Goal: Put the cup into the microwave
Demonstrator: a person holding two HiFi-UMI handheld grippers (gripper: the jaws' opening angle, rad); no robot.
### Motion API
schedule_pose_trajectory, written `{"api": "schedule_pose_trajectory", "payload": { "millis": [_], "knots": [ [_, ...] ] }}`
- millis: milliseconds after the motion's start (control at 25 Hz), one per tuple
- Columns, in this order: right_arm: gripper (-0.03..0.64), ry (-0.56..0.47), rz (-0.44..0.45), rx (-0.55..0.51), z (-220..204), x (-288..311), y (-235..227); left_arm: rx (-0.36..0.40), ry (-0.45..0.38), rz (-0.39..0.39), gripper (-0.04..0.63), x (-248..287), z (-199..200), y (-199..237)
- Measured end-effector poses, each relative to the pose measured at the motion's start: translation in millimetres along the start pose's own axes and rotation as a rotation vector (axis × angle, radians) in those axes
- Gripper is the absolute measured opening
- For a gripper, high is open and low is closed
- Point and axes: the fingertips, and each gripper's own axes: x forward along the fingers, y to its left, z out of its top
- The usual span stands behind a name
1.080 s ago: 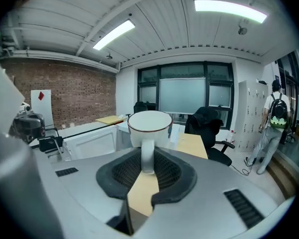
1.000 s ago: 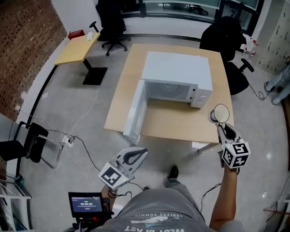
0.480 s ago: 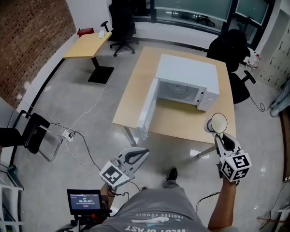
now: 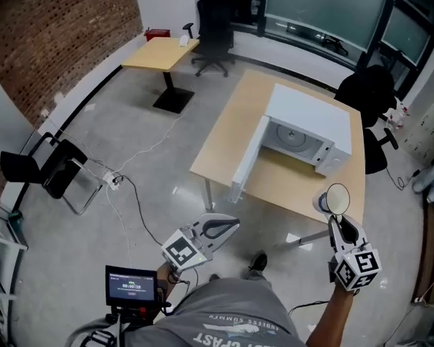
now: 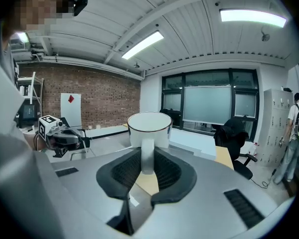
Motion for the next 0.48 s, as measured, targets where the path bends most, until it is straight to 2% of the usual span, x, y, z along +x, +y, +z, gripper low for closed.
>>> {"api": "schedule_pose_trajectory", "payload": {
  "millis": [200, 360, 480],
  "knots": [
    [0.074, -0.016, -0.016, 0.012, -3.4, 8.9, 4.6, 0.034, -0.036, -0.037, 0.021, 8.3, 4.8, 9.9],
    [0.074, 0.021, 0.059, 0.019, -14.7, 47.9, -12.9, 0.11, -0.043, -0.007, 0.02, 27.6, 8.9, 20.7],
    [0.074, 0.051, 0.089, 0.021, -25.0, 72.1, -13.7, 0.104, -0.033, 0.015, 0.021, 26.9, 4.3, 25.1]
  ]
}}
